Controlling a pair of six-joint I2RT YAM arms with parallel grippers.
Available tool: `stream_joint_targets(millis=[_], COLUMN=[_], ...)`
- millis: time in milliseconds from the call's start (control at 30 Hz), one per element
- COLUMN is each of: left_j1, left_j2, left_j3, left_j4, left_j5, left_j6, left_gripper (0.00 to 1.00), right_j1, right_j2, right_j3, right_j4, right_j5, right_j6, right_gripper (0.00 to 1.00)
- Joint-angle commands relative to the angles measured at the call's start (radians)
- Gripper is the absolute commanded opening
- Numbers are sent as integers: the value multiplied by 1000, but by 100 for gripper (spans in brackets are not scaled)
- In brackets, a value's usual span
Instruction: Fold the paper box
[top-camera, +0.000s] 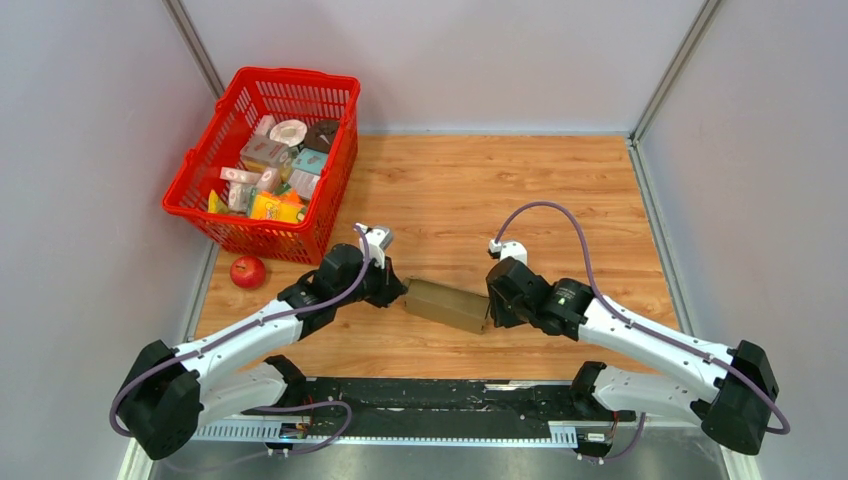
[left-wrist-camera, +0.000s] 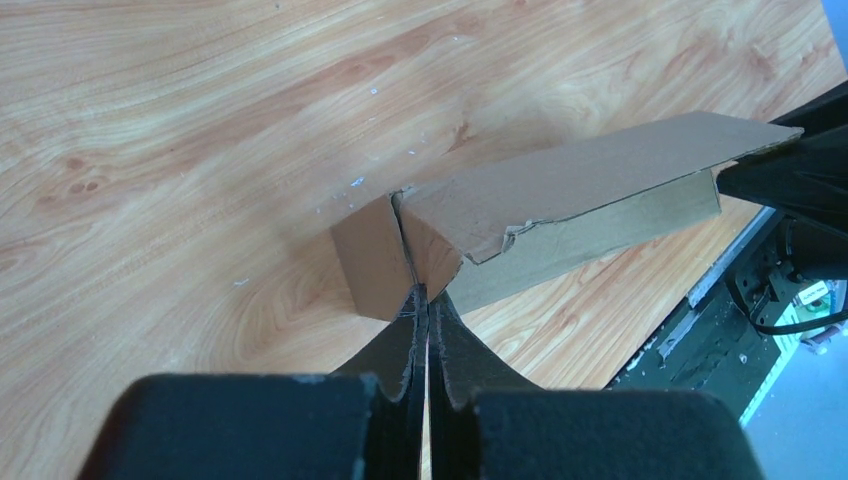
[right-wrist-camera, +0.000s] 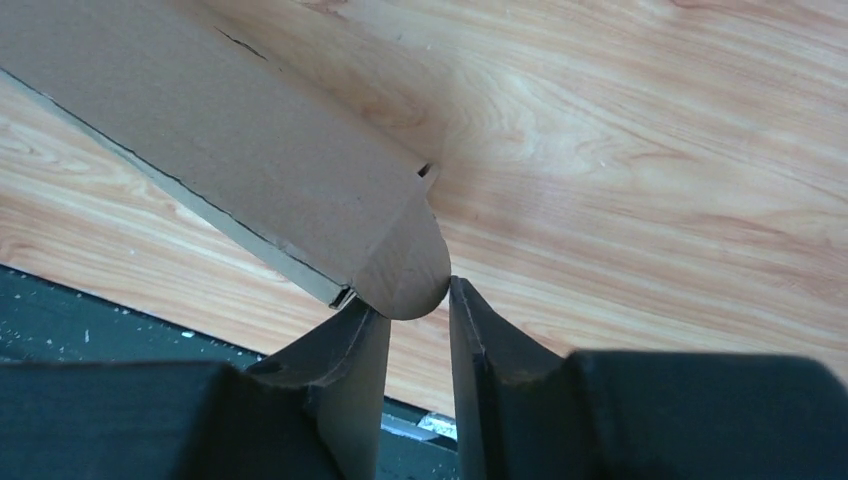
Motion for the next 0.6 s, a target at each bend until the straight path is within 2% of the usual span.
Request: stream_joint_targets(millis=[0, 167, 233, 367, 467, 567], left_j1=[-5, -7, -7, -8, -9, -12], left_j2=[-11, -3, 1, 6, 11, 9], left_j3=[-16, -15, -16, -21, -22, -21], left_j4=[-55, -50, -44, -27, -24, -27], left_j5=[14, 12, 12, 18, 23, 23], left_j6=[-4, -3, -6, -12, -13, -12], left_gripper=[0, 0, 0, 0, 0, 0], right_j1=[11, 21, 29, 29, 29, 29], right_j2=[-18, -34, -54, -55, -42, -20], right_j3=[-29, -3, -1, -3, -3, 5], right_j4=[134, 143, 137, 119, 123, 133], right_j5=[91, 77, 87, 107, 114, 116], right_j6=[-1, -5, -14, -33, -42, -38], right_gripper=[27, 15, 15, 25, 24, 17])
